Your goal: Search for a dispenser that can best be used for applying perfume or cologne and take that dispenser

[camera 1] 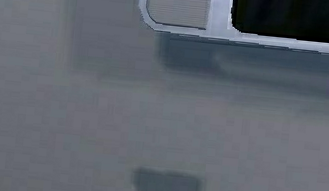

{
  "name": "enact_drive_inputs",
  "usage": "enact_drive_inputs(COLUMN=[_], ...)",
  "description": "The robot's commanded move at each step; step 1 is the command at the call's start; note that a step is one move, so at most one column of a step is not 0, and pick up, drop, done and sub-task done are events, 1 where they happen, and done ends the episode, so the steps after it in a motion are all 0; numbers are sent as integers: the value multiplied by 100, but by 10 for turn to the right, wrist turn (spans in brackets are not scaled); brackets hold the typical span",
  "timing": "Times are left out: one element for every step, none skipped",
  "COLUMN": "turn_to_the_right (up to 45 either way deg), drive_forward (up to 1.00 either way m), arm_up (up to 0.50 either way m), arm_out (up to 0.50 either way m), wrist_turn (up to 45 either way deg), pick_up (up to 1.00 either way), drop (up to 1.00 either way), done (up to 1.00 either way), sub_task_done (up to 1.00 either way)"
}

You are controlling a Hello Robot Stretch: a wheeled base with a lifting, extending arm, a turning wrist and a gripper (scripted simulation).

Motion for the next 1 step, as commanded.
enact_drive_inputs(turn_to_the_right=[0], drive_forward=[0], arm_up=[0], arm_out=[0], wrist_turn=[0], pick_up=[0], drop=[0], done=[100], sub_task_done=[0])
